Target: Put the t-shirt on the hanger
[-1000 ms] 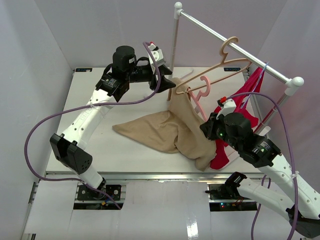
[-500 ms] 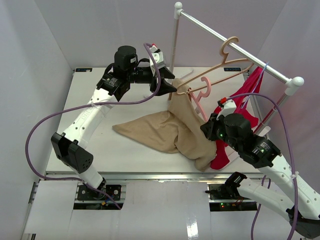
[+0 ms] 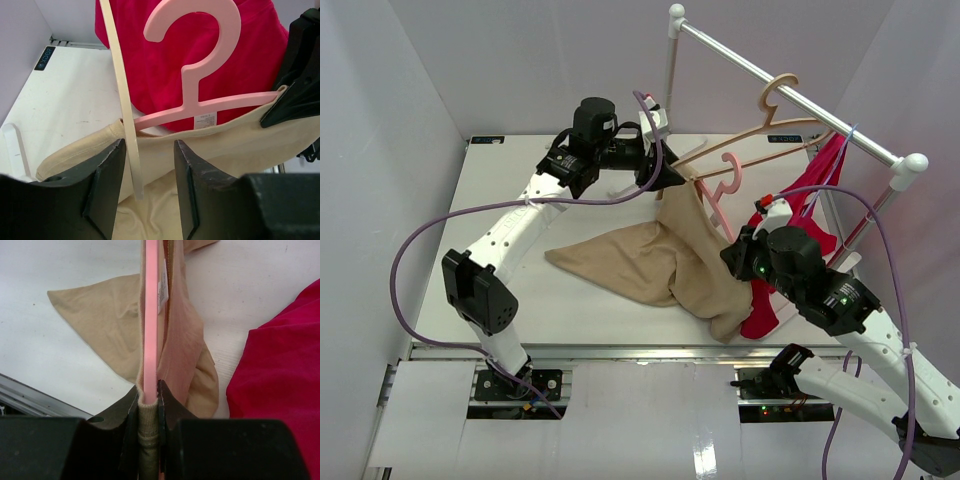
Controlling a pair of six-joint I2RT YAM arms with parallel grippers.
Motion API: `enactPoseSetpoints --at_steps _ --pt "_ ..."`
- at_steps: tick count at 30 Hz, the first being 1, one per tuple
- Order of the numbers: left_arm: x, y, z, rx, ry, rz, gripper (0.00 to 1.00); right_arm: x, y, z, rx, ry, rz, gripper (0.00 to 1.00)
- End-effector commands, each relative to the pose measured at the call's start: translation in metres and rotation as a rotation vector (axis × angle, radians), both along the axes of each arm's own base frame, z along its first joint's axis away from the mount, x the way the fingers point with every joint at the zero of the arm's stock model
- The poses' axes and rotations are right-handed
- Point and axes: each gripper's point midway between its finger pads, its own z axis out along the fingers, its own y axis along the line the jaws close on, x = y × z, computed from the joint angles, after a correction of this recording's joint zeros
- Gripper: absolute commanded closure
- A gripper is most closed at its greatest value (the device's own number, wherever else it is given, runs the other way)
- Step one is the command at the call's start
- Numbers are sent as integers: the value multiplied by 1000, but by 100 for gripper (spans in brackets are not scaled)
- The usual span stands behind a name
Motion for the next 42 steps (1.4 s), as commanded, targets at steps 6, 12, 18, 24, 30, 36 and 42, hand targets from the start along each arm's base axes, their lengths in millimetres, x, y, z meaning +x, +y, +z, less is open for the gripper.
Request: enactPoseSetpoints --at_steps 6,12,18,24,30,36,42 --pt "9 -9 3 -6 22 84 82 21 2 32 41 -79 -81 92" --pt "27 4 11 -21 29 261 100 30 2 33 32 -51 -133 92" --pt "38 14 10 -35 53 374 100 36 -3 41 54 -54 -202 92" --pt "55 23 -7 -27 62 481 100 44 -7 51 99 -82 -270 92" --pt "60 25 -14 -35 59 507 100 56 -4 72 169 -132 -315 92" --pt "66 30 -11 -43 51 550 100 66 -1 102 231 -180 -349 92" --pt "63 31 -6 -48 44 547 98 75 -15 122 228 -232 -440 92"
